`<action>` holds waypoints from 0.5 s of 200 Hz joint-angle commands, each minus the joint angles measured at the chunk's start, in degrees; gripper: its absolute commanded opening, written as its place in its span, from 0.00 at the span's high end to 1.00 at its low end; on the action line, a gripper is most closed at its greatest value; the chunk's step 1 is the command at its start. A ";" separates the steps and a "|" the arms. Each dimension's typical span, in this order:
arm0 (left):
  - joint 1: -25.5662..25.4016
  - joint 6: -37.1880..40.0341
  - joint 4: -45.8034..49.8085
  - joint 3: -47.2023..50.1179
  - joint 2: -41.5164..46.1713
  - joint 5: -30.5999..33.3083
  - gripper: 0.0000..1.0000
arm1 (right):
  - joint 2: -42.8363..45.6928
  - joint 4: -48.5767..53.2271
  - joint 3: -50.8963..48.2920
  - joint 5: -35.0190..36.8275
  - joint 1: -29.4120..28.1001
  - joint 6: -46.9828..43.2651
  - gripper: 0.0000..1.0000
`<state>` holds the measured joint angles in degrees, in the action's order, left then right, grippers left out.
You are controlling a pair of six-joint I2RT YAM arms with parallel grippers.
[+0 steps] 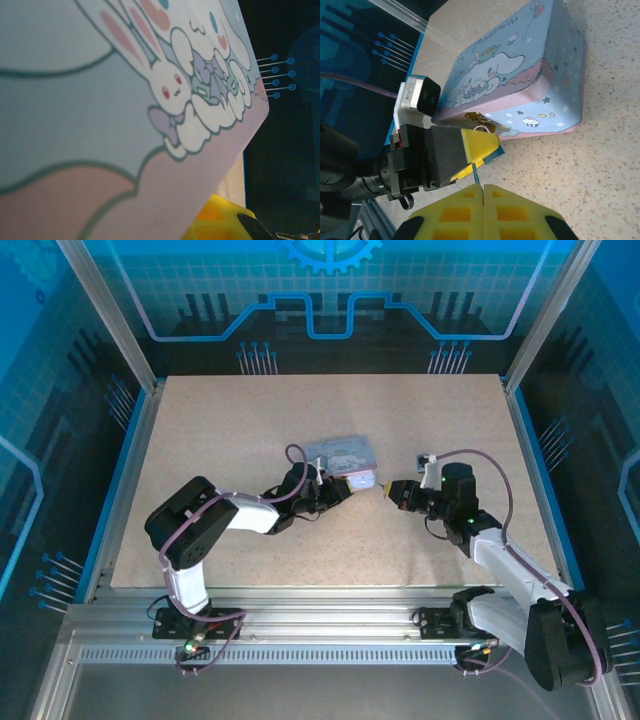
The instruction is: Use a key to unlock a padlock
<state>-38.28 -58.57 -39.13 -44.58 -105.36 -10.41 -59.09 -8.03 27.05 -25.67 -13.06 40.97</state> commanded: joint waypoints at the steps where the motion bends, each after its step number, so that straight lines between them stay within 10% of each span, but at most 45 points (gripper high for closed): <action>1: 0.33 -1.39 -2.20 -1.88 2.13 -1.02 0.98 | 0.12 -5.00 -0.87 -0.92 0.70 3.62 1.00; 100: 0.75 -6.06 -3.49 -2.80 2.64 -0.57 0.98 | -7.58 -23.28 -8.72 6.04 -5.75 18.62 1.00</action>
<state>-38.06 -62.57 -39.33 -45.82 -105.23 -10.37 -64.27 -22.59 19.97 -22.04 -17.19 54.30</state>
